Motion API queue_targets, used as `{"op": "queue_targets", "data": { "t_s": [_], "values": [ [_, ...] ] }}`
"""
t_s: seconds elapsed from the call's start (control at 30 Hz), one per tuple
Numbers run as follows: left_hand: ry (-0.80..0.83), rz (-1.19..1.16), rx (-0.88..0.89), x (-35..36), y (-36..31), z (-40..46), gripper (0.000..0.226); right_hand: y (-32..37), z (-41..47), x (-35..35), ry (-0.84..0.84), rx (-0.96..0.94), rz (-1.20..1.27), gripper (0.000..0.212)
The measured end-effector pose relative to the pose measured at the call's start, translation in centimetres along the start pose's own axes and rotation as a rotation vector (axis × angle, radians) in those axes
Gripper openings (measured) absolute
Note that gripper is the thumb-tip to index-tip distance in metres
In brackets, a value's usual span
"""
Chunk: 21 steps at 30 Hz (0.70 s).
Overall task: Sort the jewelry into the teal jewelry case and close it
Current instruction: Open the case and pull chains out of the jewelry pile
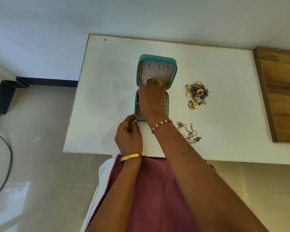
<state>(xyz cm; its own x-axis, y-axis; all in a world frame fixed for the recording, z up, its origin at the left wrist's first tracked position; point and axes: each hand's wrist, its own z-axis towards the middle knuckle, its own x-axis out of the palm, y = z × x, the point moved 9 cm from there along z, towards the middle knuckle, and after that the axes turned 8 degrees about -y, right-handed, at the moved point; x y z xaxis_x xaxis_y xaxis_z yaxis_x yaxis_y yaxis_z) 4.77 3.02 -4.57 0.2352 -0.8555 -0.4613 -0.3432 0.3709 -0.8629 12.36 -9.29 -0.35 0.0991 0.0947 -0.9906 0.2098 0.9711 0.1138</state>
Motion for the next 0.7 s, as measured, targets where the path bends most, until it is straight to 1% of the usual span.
{"op": "queue_targets", "data": {
  "t_s": [0.07, 0.13, 0.2, 0.33, 0.43, 0.47, 0.53, 0.6, 0.7],
  "values": [
    [-0.005, -0.016, -0.002, 0.0, 0.0, 0.0, 0.024, -0.8, 0.1, 0.1, -0.019, 0.026, 0.110, 0.027],
    [-0.008, -0.045, -0.020, 0.0, 0.1, 0.0, 0.024, -1.6, 0.1, -0.1, -0.079, 0.053, 0.237, 0.023],
    [-0.003, -0.058, -0.034, 0.0, 0.1, -0.1, 0.025, -2.6, -0.4, -0.2, -0.112, 0.127, 0.440, 0.017],
    [0.019, -0.060, -0.022, -0.2, -0.3, -0.5, 0.027, -5.4, -2.3, -1.3, -0.187, 0.432, 0.979, 0.002],
    [0.033, -0.059, -0.025, -0.6, -0.7, -1.3, 0.030, -6.4, -4.2, -1.9, -0.128, 0.627, 1.367, 0.004],
    [0.032, -0.069, -0.030, -0.8, -0.9, -1.7, 0.032, -6.3, -4.8, -2.5, -0.102, 0.647, 1.469, 0.006],
    [0.024, -0.104, -0.033, -1.3, -1.5, -2.7, 0.033, -6.2, -5.8, -4.2, -0.078, 0.637, 1.584, 0.009],
    [0.039, -0.157, -0.008, -1.5, -2.5, -4.0, 0.034, -6.2, -6.9, -5.7, -0.060, 0.616, 1.646, 0.010],
    [0.106, -0.233, 0.039, -1.3, -4.1, -5.5, 0.036, -5.9, -8.7, -8.0, -0.016, 0.573, 1.701, 0.012]
  ]
}}
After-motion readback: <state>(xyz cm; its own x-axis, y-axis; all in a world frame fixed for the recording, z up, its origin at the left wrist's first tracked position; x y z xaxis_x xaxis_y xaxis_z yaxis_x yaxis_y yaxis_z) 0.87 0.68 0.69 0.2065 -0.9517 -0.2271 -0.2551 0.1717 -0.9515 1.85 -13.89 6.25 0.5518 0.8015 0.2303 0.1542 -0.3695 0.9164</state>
